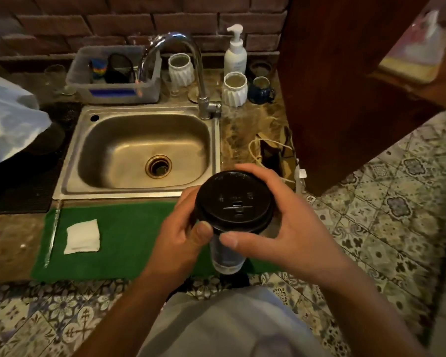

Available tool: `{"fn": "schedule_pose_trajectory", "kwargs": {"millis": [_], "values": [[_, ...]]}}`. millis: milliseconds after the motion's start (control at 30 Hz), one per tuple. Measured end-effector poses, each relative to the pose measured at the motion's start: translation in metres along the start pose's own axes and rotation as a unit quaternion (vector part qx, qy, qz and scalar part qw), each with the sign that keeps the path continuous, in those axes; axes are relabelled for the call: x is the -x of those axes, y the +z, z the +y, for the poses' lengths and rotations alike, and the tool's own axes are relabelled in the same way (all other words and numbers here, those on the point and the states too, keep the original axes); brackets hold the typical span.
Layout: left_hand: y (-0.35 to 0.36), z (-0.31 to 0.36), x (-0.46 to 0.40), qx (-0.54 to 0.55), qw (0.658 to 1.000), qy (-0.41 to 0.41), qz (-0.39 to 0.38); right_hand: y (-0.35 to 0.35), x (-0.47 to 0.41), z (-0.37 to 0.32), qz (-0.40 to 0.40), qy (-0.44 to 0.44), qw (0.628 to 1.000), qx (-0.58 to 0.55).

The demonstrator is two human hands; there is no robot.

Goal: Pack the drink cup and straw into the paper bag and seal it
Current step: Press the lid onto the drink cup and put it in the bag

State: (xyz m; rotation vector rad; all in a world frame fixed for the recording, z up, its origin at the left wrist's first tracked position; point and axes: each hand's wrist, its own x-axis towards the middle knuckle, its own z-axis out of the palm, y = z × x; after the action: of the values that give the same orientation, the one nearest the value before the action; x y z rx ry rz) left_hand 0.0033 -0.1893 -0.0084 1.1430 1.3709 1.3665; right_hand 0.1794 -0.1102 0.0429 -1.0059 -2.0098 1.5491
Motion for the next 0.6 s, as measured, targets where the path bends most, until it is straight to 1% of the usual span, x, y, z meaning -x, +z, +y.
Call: {"fn": "schedule_pose_trajectory", "kwargs": {"millis": [67, 133, 200, 233, 267, 333, 400, 467, 600], "values": [[0.012, 0.007, -0.005, -0.010, 1.000, 0.010, -0.003, -0.015, 0.001, 0.002, 0.006, -0.013, 1.000, -0.014], [0.021, 0.011, -0.011, 0.008, 1.000, 0.021, 0.005, -0.026, 0.001, 0.006, 0.017, -0.026, 0.999, -0.033], [0.027, 0.007, -0.021, 0.042, 0.997, 0.014, 0.064, -0.037, 0.001, 0.008, 0.046, -0.042, 0.996, -0.063], [0.030, 0.001, -0.027, 0.028, 0.994, 0.005, 0.106, -0.043, 0.001, 0.009, 0.067, -0.049, 0.993, -0.081], [0.033, -0.007, -0.034, -0.010, 0.990, -0.008, 0.142, -0.048, 0.000, 0.009, 0.088, -0.055, 0.990, -0.096], [0.037, -0.025, -0.047, -0.085, 0.981, -0.049, 0.169, -0.058, -0.004, 0.011, 0.120, -0.066, 0.983, -0.119], [0.041, -0.041, -0.056, -0.134, 0.977, -0.081, 0.147, -0.065, -0.008, 0.014, 0.146, -0.069, 0.978, -0.133], [0.044, -0.050, -0.063, -0.158, 0.976, -0.100, 0.115, -0.072, -0.010, 0.019, 0.189, -0.073, 0.969, -0.142], [0.050, -0.054, -0.079, -0.210, 0.969, -0.111, 0.064, -0.086, -0.009, 0.029, 0.266, -0.074, 0.946, -0.171]]}}
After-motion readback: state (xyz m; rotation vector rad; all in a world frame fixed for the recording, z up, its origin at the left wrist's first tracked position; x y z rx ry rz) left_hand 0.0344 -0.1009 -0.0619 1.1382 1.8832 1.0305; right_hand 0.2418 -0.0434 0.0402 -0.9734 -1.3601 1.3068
